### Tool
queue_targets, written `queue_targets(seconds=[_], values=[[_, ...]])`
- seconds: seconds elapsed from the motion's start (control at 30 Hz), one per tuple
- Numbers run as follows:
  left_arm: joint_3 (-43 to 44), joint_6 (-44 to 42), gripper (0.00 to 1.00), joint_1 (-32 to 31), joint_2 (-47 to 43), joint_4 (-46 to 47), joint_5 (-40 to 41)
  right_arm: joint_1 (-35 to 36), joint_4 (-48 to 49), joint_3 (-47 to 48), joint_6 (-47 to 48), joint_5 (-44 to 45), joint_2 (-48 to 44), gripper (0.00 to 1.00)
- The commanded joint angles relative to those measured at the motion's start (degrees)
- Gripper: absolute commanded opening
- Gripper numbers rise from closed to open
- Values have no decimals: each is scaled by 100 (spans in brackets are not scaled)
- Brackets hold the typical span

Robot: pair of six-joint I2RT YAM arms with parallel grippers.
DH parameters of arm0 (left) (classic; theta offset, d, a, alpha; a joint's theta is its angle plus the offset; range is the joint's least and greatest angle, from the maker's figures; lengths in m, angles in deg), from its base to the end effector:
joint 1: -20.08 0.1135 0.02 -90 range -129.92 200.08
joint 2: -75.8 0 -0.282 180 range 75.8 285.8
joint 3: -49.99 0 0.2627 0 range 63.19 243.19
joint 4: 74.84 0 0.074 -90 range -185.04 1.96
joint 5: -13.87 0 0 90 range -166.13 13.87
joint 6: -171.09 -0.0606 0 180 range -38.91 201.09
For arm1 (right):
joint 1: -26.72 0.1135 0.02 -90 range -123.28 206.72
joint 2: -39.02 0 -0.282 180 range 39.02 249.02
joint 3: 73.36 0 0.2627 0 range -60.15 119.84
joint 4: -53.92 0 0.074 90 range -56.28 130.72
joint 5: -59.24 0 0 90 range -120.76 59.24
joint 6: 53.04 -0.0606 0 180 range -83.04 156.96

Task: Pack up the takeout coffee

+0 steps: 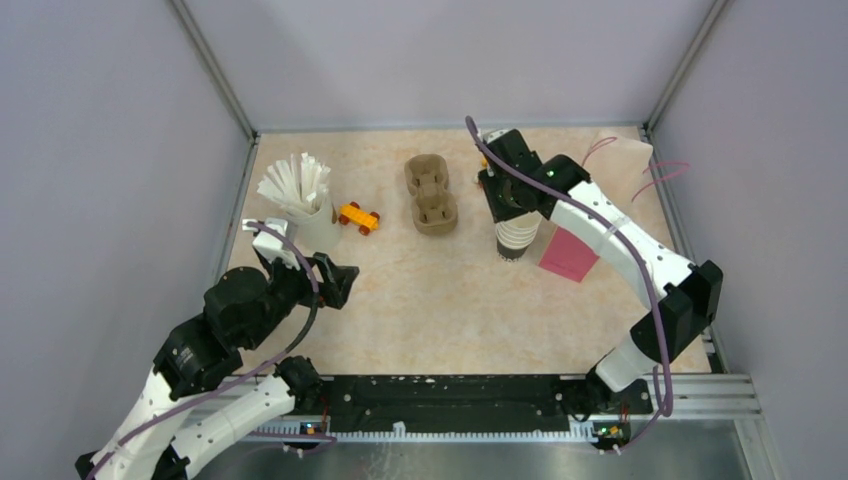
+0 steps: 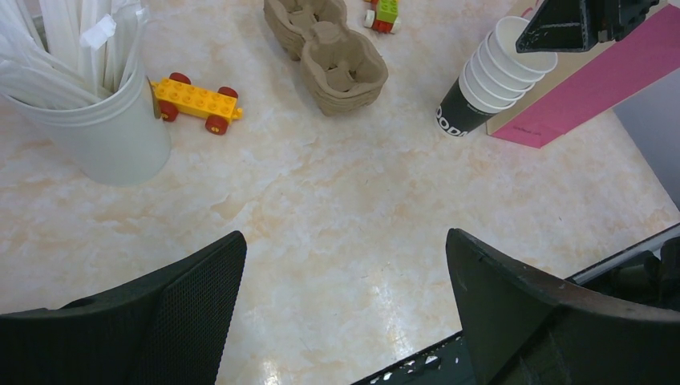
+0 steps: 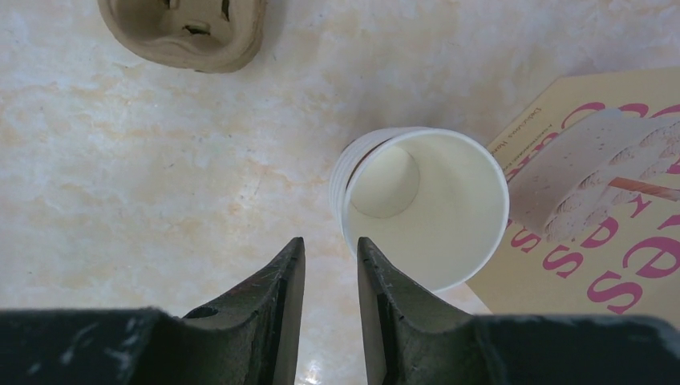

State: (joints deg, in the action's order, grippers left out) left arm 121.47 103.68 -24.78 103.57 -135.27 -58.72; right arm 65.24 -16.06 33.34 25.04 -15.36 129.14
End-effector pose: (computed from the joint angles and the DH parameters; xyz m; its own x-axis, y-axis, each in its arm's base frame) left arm 0.0742 -0.0482 0.3885 -0.3688 -0.1501 -0.9173 0.3556 0.8890 -0.2884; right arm 0.2849 0.2062 0.3641 -0.7130 -0.3130 -0.6274 -0.3365 0.9378 -0.0854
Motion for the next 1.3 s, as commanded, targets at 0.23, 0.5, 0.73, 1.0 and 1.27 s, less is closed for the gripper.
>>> queue_targets(seconds=[0.23, 0.5, 0.73, 1.0, 1.27], values=[[78, 90, 99, 21, -37, 52, -9, -81, 519, -455, 311, -18, 67, 27], [100, 121, 99, 19, -63, -2, -5, -116, 700, -642, 413, 108, 140, 22], [156, -16, 99, 20, -20, -15, 38, -117, 731, -656, 435, 169, 164, 13], [113, -27, 99, 21, 5, 56, 38, -118, 614, -536, 452, 131, 112, 1], [155, -63, 99, 16, 66, 129, 4, -122, 353, -198, 541, 271, 58, 0]])
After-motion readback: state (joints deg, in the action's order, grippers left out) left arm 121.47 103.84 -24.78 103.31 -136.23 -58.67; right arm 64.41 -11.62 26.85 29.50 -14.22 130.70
